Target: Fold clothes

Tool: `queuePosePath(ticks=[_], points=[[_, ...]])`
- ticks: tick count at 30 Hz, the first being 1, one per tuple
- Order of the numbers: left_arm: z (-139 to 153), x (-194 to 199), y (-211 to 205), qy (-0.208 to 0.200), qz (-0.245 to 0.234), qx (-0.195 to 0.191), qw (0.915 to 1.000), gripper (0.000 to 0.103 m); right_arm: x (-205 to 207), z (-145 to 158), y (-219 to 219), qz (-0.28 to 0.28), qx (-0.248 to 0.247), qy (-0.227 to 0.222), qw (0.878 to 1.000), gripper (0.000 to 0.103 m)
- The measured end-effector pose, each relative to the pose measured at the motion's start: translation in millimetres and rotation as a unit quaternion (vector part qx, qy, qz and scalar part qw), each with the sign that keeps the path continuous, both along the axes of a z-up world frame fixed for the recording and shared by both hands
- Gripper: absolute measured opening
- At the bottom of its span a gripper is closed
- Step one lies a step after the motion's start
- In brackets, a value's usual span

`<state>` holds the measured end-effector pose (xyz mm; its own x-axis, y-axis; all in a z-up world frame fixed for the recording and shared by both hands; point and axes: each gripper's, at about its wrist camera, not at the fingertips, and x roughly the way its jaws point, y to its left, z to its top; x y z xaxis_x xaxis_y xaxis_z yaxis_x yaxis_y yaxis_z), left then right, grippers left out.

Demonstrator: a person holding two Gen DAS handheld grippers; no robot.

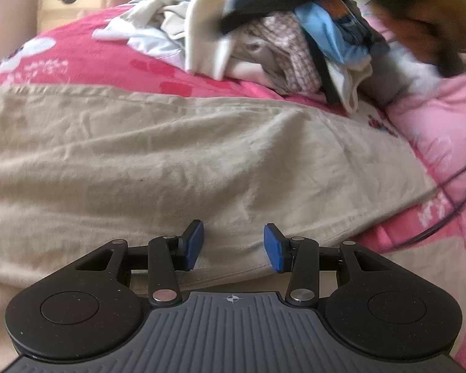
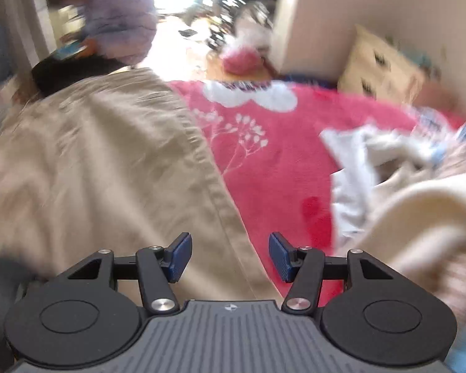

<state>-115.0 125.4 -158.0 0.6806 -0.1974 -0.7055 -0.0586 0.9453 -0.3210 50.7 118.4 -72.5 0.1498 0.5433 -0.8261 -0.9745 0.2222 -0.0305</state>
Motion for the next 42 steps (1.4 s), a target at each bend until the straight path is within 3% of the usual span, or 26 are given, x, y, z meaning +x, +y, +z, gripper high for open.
queuePosePath(ticks=[6, 8, 9, 10, 13, 16, 21, 24, 26, 33, 38, 42], points=[[-5, -4, 12, -0.01, 0.008, -0.036, 0.9993, 0.043, 25, -62, 59, -0.05, 0.002, 0.074, 0.996, 0.057], [-7, -6, 15, -0.013, 0.007, -0.043, 0.999, 0.043, 23, -74, 64, -0.039, -0.02, 0.081, 0.996, 0.045], [-8, -7, 16, -0.014, 0.007, -0.045, 0.9988, 0.042, 21, -76, 65, -0.028, -0.023, 0.08, 0.996, 0.03], [-8, -6, 16, -0.015, 0.006, -0.047, 0.9987, 0.043, 17, -73, 64, -0.014, -0.017, 0.069, 0.997, 0.006], [-8, -7, 16, -0.017, 0.003, -0.049, 0.9986, 0.043, 12, -60, 60, -0.007, 0.015, 0.027, 0.999, 0.003], [-8, -8, 17, -0.015, 0.006, -0.056, 0.9983, 0.043, 22, -59, 58, -0.029, 0.034, 0.018, 0.999, 0.003], [-6, -6, 14, -0.014, 0.005, -0.05, 0.9987, 0.043, 13, -82, 61, -0.027, 0.022, -0.026, 0.999, 0.005], [-4, -6, 10, -0.016, -0.001, -0.035, 0.9993, 0.043, 10, -83, 62, -0.034, 0.02, -0.047, 0.998, 0.014], [-1, -8, 9, -0.015, 0.001, -0.034, 0.9993, 0.043, 17, -74, 60, -0.044, 0.018, -0.025, 0.999, 0.029], [10, -20, 25, -0.014, 0.01, -0.071, 0.9973, 0.044, 39, -29, 75, -0.029, 0.072, 0.085, 0.993, 0.054], [23, -40, 51, -0.036, 0.057, -0.092, 0.9935, 0.044, 35, -37, 139, -0.018, 0.072, 0.14, 0.987, 0.055], [30, -60, 83, -0.044, 0.11, -0.104, 0.9875, 0.044, 25, -59, 191, -0.031, 0.056, 0.156, 0.986, 0.055]])
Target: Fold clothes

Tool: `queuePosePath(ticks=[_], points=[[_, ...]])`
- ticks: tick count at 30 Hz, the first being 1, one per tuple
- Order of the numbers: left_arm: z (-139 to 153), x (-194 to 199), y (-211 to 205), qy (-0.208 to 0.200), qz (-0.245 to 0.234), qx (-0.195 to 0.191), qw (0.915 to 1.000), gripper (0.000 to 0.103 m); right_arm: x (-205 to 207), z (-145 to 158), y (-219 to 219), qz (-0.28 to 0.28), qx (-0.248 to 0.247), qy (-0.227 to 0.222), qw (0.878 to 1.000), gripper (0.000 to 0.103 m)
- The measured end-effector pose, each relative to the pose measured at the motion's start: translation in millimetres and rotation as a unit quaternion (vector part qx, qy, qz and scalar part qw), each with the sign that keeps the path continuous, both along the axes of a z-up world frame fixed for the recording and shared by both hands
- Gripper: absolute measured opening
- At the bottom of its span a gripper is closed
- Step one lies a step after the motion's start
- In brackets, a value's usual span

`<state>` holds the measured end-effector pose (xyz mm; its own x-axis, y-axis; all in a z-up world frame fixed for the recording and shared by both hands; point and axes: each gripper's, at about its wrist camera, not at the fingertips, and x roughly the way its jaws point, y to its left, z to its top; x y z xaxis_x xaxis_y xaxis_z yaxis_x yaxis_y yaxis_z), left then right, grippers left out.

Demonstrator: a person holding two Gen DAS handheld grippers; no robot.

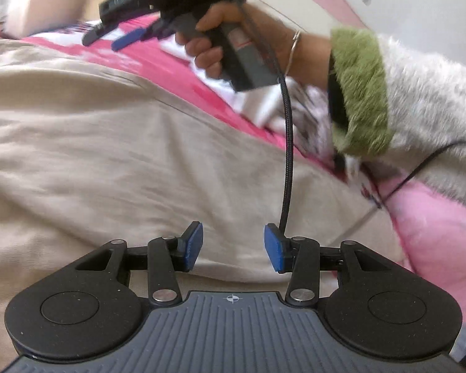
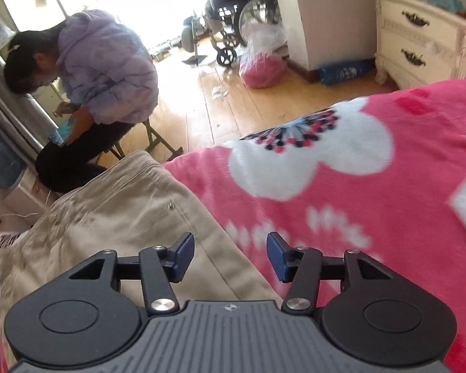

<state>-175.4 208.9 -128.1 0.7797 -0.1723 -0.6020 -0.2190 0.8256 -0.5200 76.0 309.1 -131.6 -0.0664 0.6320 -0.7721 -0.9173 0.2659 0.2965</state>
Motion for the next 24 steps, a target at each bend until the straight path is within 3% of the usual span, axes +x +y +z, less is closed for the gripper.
queuePosePath(ticks=[3, 5, 7, 8, 14, 21, 22, 24], points=[[-2, -16, 18, 0.007, 0.035, 0.004, 0.9994, 0.044, -9, -18, 23, -0.004, -0.021, 0.005, 1.0, 0.056], [-5, -24, 27, 0.01, 0.053, 0.0, 0.9986, 0.044, -19, -16, 26, 0.011, -0.014, -0.019, 1.0, 0.041], [-8, -28, 35, 0.009, 0.065, -0.009, 0.9978, 0.044, -27, -11, 26, 0.029, -0.01, -0.039, 0.999, 0.009], [-9, -29, 38, 0.009, 0.069, -0.014, 0.9975, 0.044, -30, -8, 27, 0.031, -0.012, -0.06, 0.998, 0.002], [-20, -23, 49, 0.005, 0.084, -0.017, 0.9963, 0.044, -36, 0, 32, 0.019, 0.016, -0.124, 0.992, 0.001], [-24, -23, 43, 0.012, 0.08, 0.01, 0.9967, 0.044, -47, -29, 48, -0.014, -0.009, -0.24, 0.971, 0.0], [-25, -23, 43, 0.015, 0.077, 0.018, 0.9968, 0.044, -43, -31, 50, -0.026, -0.016, -0.248, 0.968, 0.0], [-25, -21, 39, 0.018, 0.071, 0.033, 0.9968, 0.044, -32, -22, 44, -0.045, -0.008, -0.214, 0.976, 0.0]])
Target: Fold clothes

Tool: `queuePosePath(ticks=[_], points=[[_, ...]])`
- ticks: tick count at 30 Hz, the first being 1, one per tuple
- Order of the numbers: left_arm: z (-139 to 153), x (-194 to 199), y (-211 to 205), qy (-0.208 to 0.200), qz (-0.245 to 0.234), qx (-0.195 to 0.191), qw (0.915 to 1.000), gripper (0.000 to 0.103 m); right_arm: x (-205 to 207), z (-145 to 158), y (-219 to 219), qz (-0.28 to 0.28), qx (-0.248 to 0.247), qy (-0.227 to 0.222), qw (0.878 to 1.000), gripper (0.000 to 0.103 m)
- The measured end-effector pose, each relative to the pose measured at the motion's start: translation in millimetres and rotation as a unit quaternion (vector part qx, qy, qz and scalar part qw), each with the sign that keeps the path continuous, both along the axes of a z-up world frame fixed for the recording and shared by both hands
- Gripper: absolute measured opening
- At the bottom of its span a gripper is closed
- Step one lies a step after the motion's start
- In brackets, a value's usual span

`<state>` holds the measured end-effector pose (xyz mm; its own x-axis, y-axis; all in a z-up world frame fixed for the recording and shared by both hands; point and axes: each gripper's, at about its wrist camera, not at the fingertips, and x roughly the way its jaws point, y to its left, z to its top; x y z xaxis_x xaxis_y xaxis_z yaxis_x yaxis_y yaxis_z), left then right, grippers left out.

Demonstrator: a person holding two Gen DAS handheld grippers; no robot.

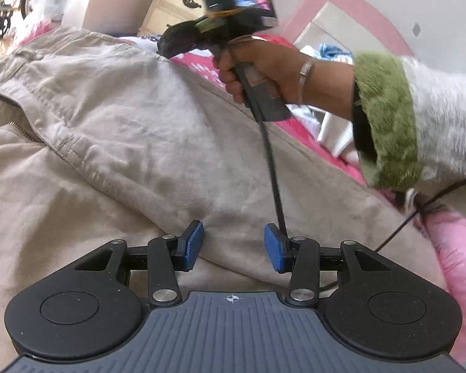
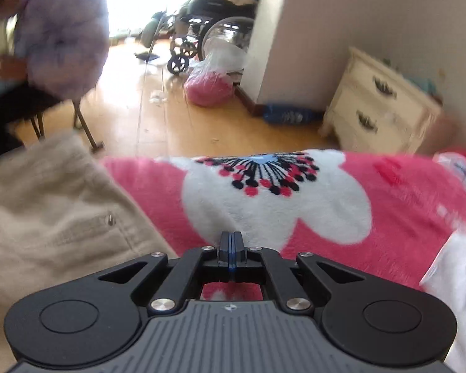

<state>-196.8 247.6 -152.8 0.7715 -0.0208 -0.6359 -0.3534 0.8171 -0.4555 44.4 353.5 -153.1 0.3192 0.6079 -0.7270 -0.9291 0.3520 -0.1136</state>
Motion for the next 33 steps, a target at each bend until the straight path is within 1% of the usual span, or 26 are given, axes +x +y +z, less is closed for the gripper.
queuePosePath(ticks=[2, 5, 7, 9, 10, 13, 14, 16, 18, 20, 21, 23, 26, 27, 29, 30, 31, 32, 33], points=[[1, 0, -4, 0.002, -0.005, 0.015, 0.9999, 0.044, 5, 21, -19, 0.005, 0.03, 0.014, 0.999, 0.002], [4, -4, -9, 0.003, -0.009, 0.038, 0.9992, 0.044, 11, 72, -72, 0.032, 0.077, 0.018, 0.996, 0.003], [9, -13, -6, 0.001, -0.009, 0.051, 0.9987, 0.044, 18, 114, -124, 0.032, 0.113, 0.029, 0.993, 0.005], [12, -17, -5, -0.002, -0.009, 0.059, 0.9982, 0.044, 22, 155, -177, 0.022, 0.144, 0.03, 0.989, 0.012], [13, -16, -4, -0.003, -0.007, 0.063, 0.998, 0.044, 22, 176, -206, 0.014, 0.155, 0.019, 0.988, 0.017], [21, -13, -4, -0.011, -0.007, 0.076, 0.9971, 0.044, 17, 226, -288, -0.013, 0.171, -0.016, 0.985, 0.018], [22, -10, -5, -0.015, -0.009, 0.079, 0.9967, 0.044, 14, 237, -312, -0.02, 0.17, -0.021, 0.985, 0.018], [24, -1, -9, -0.02, -0.019, 0.08, 0.9964, 0.045, 3, 249, -352, -0.031, 0.155, -0.031, 0.987, 0.018], [26, 10, -16, -0.024, -0.033, 0.081, 0.9959, 0.045, -9, 242, -379, -0.039, 0.116, -0.04, 0.992, 0.018], [27, 22, -28, -0.022, -0.054, 0.085, 0.9946, 0.047, -16, 215, -396, -0.047, 0.065, -0.035, 0.996, 0.018], [26, 28, -34, -0.021, -0.065, 0.088, 0.9938, 0.049, -18, 198, -403, -0.053, 0.041, -0.028, 0.997, 0.018], [21, 42, -46, -0.014, -0.083, 0.094, 0.9921, 0.049, -16, 151, -413, -0.075, 0.0, 0.007, 0.997, 0.018], [11, 60, -59, -0.002, -0.097, 0.098, 0.9904, 0.049, -10, 86, -424, -0.106, -0.04, 0.043, 0.993, 0.017], [7, 65, -63, 0.002, -0.101, 0.099, 0.9899, 0.049, -8, 66, -428, -0.114, -0.057, 0.047, 0.991, 0.017], [-1, 72, -70, 0.014, -0.102, 0.111, 0.9885, 0.049, 3, 33, -442, -0.154, -0.097, 0.052, 0.982, 0.016], [-5, 75, -73, 0.02, -0.101, 0.118, 0.9876, 0.049, 10, 24, -454, -0.18, -0.107, 0.038, 0.977, 0.016], [-9, 77, -75, 0.025, -0.1, 0.125, 0.9868, 0.049, 16, 17, -466, -0.207, -0.115, 0.025, 0.971, 0.016], [-11, 78, -76, 0.027, -0.098, 0.13, 0.9863, 0.049, 23, 19, -479, -0.239, -0.115, 0.013, 0.964, 0.016], [-12, 79, -77, 0.029, -0.095, 0.134, 0.986, 0.049, 30, 24, -492, -0.28, -0.116, 0.005, 0.953, 0.016]])
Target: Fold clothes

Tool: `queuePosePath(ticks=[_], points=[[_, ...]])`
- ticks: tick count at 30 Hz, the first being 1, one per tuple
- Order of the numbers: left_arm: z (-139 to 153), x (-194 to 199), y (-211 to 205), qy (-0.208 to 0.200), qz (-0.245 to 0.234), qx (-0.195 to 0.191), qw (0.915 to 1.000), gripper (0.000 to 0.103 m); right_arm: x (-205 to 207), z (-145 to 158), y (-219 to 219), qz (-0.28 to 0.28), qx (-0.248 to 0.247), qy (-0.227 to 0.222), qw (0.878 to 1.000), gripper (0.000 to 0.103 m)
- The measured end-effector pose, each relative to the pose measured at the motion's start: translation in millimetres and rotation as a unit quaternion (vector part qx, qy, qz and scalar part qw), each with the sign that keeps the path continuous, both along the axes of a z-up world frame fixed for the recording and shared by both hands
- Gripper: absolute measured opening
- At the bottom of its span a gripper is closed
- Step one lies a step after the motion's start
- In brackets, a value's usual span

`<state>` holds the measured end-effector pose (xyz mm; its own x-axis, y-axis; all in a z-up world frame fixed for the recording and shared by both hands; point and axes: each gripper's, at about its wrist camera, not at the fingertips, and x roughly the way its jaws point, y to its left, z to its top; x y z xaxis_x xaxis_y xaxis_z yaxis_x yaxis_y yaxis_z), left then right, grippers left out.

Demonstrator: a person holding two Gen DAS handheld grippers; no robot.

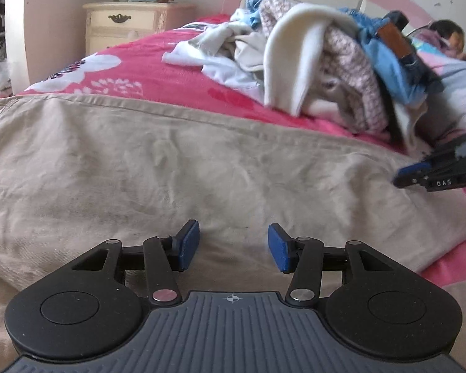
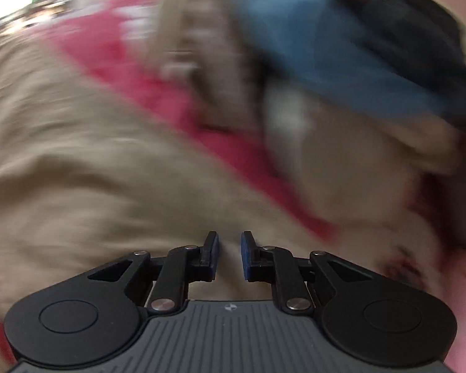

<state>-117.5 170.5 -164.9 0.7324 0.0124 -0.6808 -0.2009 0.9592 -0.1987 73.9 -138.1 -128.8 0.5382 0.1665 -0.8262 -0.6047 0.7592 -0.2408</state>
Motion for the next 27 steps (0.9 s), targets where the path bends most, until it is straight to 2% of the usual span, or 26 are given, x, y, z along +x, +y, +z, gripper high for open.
queuePosePath(ticks=[2, 5, 9, 13, 17, 18, 20, 22, 24, 26, 27], points=[[1, 3, -1, 0.004, 0.009, 0.001, 0.9999, 0.049, 7, 12, -25, -0.06, 0.003, -0.013, 0.998, 0.018], [4, 8, -2, 0.012, 0.022, -0.001, 0.9997, 0.05, -6, 38, -54, -0.08, 0.071, -0.001, 0.994, 0.018], [9, 14, -2, 0.018, 0.036, -0.012, 0.9991, 0.05, -48, 68, -63, -0.032, 0.156, 0.016, 0.987, 0.018], [15, 10, 3, 0.008, 0.056, -0.028, 0.998, 0.05, -92, 85, -50, 0.039, 0.186, 0.03, 0.981, 0.018], [35, -17, 10, -0.009, 0.076, -0.044, 0.996, 0.05, -120, 102, -55, 0.068, 0.226, 0.073, 0.969, 0.032], [43, -28, 12, -0.013, 0.072, -0.046, 0.9963, 0.05, -126, 104, -59, 0.071, 0.243, 0.087, 0.963, 0.033], [59, -58, 19, -0.014, 0.074, -0.043, 0.9962, 0.055, -133, 103, -63, 0.071, 0.292, 0.133, 0.944, 0.037], [68, -90, 30, 0.0, 0.092, -0.046, 0.9946, 0.057, -139, 92, -63, 0.062, 0.345, 0.193, 0.916, 0.041], [72, -125, 43, 0.024, 0.123, -0.057, 0.9906, 0.057, -144, 71, -56, 0.047, 0.378, 0.264, 0.886, 0.041], [71, -157, 57, 0.049, 0.16, -0.067, 0.9837, 0.057, -152, 50, -43, 0.043, 0.379, 0.325, 0.865, 0.041], [69, -173, 62, 0.061, 0.181, -0.069, 0.9791, 0.057, -156, 43, -37, 0.044, 0.374, 0.34, 0.862, 0.041]])
